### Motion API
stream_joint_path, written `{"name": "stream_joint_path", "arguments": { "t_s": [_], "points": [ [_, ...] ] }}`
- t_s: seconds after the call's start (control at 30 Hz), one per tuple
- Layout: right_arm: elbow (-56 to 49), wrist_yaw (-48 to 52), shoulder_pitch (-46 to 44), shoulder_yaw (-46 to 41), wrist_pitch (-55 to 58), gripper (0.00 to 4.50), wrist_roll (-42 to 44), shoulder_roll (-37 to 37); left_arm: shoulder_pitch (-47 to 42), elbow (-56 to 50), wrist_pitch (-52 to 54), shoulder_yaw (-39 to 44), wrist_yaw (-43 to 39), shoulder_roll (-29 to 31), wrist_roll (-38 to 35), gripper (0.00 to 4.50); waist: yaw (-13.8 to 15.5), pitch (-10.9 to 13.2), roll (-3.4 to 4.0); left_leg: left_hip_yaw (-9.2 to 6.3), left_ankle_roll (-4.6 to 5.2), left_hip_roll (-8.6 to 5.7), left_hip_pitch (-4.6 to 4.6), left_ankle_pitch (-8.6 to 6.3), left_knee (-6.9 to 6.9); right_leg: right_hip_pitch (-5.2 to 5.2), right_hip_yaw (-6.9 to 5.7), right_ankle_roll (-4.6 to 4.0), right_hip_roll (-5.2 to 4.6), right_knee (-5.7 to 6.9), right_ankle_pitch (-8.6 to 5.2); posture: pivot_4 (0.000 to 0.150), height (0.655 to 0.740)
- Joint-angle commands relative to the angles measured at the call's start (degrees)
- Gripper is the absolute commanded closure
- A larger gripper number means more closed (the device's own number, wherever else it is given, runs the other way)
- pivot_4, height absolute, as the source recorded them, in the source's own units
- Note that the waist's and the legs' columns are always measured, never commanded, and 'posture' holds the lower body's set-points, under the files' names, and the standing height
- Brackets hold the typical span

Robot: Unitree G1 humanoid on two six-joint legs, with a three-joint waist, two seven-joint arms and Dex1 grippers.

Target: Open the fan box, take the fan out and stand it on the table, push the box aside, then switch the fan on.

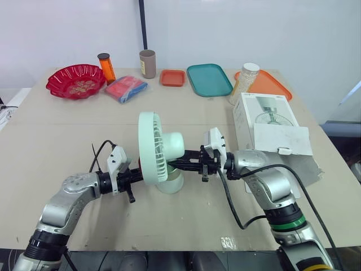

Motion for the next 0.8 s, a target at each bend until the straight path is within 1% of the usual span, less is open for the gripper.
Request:
{"name": "stream_joint_path", "arguments": {
  "t_s": [0.03, 0.8],
  "points": [
    [-0.67, -0.63, 0.56, 0.84, 0.43, 4.11, -1.09, -0.59, 0.20, -1.51, -0.03, -0.79, -1.03, 0.48, 0.18, 4.48, 0.00, 0.00, 0.00, 0.00, 0.00, 0.00, 0.00, 0.00, 0.00, 0.00, 0.00, 0.00, 0.00, 0.00, 0.00, 0.150, 0.7400],
    [-0.99, -0.32, 0.74, 1.55, 0.47, 4.11, -1.17, -0.96, -0.05, -1.35, -0.47, -1.17, -1.42, -0.60, 1.05, 4.48, 0.06, -0.01, 0.01, -0.02, 0.00, -0.01, 0.01, 0.00, 0.02, 0.04, -0.01, 0.00, -0.01, 0.00, 0.00, 0.150, 0.7400]
  ]
}}
